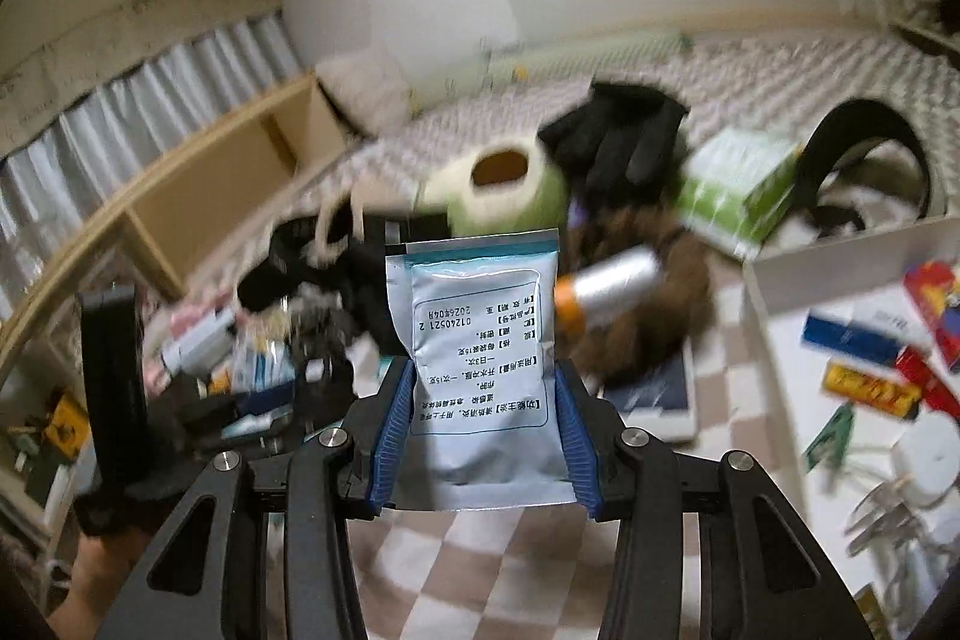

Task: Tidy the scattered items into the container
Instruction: 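Carry the paper sachet and black round tin over the white tray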

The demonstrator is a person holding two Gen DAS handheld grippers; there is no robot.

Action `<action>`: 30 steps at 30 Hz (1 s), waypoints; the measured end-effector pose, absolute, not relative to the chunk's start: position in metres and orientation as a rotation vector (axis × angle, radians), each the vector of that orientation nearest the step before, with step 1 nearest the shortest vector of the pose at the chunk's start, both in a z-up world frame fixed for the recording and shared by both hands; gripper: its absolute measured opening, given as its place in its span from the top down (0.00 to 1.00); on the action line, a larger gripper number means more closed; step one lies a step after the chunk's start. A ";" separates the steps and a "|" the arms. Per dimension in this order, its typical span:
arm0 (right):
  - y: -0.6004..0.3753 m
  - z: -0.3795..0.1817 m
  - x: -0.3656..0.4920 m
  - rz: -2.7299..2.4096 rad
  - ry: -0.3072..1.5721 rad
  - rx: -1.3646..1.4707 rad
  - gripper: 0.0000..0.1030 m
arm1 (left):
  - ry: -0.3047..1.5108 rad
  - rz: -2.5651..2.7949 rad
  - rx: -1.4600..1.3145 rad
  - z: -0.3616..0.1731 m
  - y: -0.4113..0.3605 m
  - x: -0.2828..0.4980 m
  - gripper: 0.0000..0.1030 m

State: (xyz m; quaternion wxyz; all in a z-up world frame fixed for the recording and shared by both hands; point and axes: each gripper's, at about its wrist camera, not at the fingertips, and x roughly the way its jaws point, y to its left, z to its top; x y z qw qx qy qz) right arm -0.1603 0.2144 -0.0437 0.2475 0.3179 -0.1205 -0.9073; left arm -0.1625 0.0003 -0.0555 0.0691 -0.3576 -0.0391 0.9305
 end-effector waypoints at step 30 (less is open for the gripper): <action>0.321 0.008 -0.135 -2.994 -0.339 0.410 0.55 | -0.063 2.682 -0.753 0.004 0.121 -0.175 0.52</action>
